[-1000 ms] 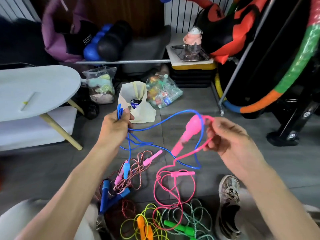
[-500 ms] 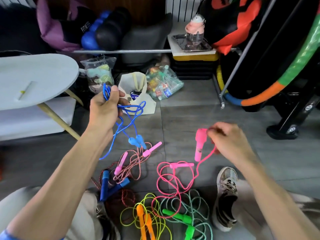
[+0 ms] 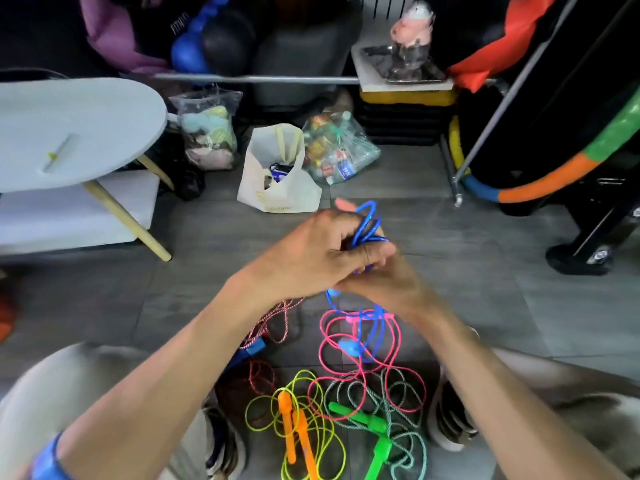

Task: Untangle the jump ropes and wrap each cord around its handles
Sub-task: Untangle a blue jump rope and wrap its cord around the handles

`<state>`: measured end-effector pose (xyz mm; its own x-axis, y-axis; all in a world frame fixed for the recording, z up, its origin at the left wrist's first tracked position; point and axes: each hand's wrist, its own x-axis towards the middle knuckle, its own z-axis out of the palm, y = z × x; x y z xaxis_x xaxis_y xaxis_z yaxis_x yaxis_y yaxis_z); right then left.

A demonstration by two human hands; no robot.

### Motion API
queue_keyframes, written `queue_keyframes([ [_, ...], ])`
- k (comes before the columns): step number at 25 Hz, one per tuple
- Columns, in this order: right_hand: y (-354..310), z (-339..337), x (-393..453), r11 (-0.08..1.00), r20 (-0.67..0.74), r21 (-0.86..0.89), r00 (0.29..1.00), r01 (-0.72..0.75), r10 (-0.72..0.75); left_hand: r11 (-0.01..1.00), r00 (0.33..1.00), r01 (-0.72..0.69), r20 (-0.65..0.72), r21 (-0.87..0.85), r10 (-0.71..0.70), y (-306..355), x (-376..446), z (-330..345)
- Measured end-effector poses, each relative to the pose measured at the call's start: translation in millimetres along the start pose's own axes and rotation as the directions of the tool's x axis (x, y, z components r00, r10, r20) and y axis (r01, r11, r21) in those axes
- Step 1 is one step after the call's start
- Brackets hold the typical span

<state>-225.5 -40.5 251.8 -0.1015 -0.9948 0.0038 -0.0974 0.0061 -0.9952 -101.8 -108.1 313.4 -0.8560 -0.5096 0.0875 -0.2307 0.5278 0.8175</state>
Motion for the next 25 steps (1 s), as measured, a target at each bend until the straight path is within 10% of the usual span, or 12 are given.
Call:
queue_keyframes([
  [4,9,-14,22,0.891,-0.295,-0.421,0.955,-0.169,0.042,0.955,0.958,0.266,-0.072,-0.129,-0.277,-12,3,-10],
  [7,-20,-33,33,0.727,-0.246,-0.676,0.967,-0.118,-0.071,0.81,0.916,0.297,-0.088,-0.505,-0.391,-7,2,-10],
  [12,-61,-92,48,0.594,-0.411,-0.767,0.897,-0.244,-0.162,0.832,0.651,0.212,-0.561,-0.513,-0.512,-29,4,-49],
  [16,-35,-137,75,0.721,-0.504,-0.599,0.864,-0.347,-0.002,0.846,0.829,0.398,-0.256,-0.355,-0.498,-42,6,-30],
  [19,7,-149,97,0.732,-0.518,-0.488,0.833,-0.476,0.196,0.876,0.928,0.335,0.039,0.346,-0.371,-52,-3,-10],
  [25,109,-170,131,0.724,-0.616,-0.356,0.731,-0.591,0.295,0.649,0.707,0.154,0.376,0.745,-0.599,-84,-23,13],
])
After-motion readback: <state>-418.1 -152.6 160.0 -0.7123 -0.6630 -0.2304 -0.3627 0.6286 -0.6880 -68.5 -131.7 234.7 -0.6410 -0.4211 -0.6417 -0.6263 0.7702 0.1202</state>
